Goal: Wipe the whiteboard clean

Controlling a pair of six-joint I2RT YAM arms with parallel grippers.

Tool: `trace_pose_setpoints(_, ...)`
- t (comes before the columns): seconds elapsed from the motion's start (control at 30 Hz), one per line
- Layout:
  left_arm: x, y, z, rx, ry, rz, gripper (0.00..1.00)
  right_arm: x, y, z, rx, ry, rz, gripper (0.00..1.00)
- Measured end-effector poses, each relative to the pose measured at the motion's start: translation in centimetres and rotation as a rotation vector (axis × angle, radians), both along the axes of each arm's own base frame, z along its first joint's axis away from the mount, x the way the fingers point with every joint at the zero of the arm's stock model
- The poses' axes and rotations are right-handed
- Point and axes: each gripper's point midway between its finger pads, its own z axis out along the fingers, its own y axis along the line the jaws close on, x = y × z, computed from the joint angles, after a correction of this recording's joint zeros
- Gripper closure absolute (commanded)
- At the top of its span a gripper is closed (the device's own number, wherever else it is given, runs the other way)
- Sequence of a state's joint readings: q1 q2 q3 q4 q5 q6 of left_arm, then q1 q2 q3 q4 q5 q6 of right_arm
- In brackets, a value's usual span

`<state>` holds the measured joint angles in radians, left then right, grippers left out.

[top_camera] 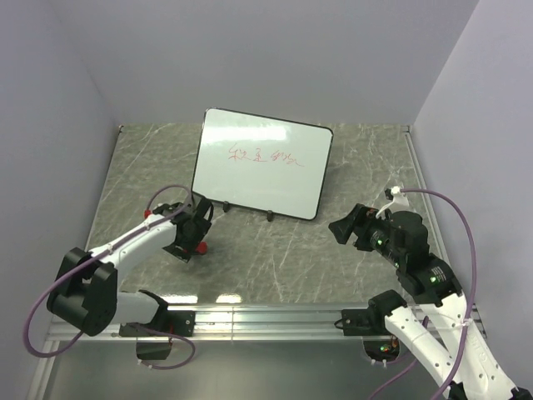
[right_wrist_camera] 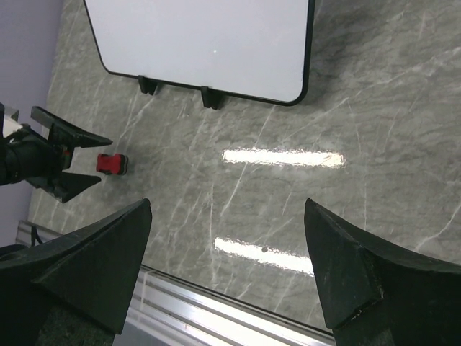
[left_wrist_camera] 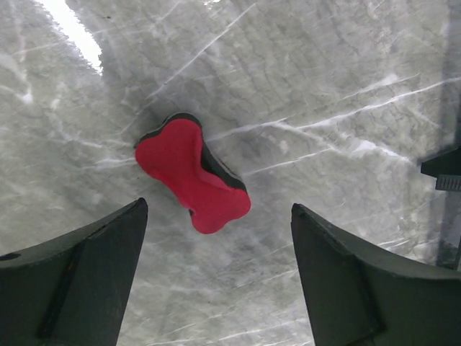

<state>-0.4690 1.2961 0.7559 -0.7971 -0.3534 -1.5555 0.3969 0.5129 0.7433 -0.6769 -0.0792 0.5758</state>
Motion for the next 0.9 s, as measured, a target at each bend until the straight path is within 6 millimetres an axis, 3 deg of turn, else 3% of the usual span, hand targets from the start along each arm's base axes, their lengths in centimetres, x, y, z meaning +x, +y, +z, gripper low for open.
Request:
trace_pose_setpoints(0.17,0.5,-0.3,-0.4,-0.003,-0.004,0.003,0.30,0.1,0.0,-0.1,-0.004,0.005,0.001,0.07)
trace_pose_setpoints(0.63,-0.6,0.0,-1.6,-0.006,0.022,0.009,0.33,0.2,0.1,-1.0,-0.015,0.032,0.002,0.08)
trace_pose_setpoints(0.9,-0.5,0.0,-1.6,-0.007,0.017,0.008,0.45,0.1,0.3,-1.6,-0.016,0.053,0.014,0.09)
